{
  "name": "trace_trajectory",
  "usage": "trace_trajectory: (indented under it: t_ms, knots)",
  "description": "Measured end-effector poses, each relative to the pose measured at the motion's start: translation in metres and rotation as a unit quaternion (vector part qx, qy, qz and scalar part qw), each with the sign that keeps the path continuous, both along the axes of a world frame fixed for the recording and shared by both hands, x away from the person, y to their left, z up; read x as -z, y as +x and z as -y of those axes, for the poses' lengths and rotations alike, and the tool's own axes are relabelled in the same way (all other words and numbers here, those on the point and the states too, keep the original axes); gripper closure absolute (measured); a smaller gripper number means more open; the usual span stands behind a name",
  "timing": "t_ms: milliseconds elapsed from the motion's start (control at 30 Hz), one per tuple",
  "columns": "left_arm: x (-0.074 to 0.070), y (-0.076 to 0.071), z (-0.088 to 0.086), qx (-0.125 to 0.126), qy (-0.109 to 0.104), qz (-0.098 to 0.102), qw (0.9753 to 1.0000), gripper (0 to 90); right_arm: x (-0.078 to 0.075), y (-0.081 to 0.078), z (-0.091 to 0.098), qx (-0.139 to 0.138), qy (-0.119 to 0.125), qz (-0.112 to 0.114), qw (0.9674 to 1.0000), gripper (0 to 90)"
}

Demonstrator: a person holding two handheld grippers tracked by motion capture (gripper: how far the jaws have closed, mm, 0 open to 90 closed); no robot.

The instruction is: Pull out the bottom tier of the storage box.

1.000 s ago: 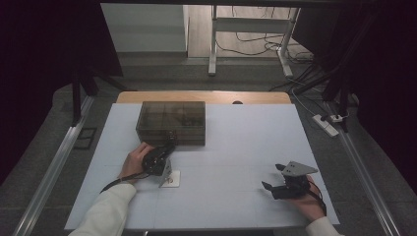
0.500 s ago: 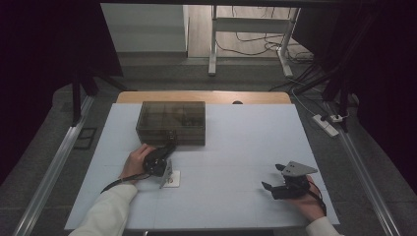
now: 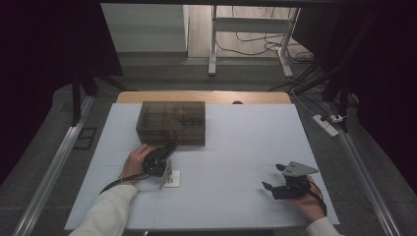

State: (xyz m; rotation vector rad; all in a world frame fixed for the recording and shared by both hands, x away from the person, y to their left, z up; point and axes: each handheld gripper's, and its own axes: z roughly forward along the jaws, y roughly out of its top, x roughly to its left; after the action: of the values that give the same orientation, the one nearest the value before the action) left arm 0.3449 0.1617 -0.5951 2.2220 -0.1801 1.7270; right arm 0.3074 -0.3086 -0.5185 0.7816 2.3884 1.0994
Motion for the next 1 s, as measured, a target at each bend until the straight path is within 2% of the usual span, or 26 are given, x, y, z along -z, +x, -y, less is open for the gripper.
trace_trajectory:
  t_ms: [1000]
  knots:
    - [-0.0002, -0.0052, 0.0007, 0.008, 0.006, -0.002, 1.0, 81.7, 0.0004, -0.0001, 0.0008, 0.0, -0.001, -0.003, 1.0, 14.6]
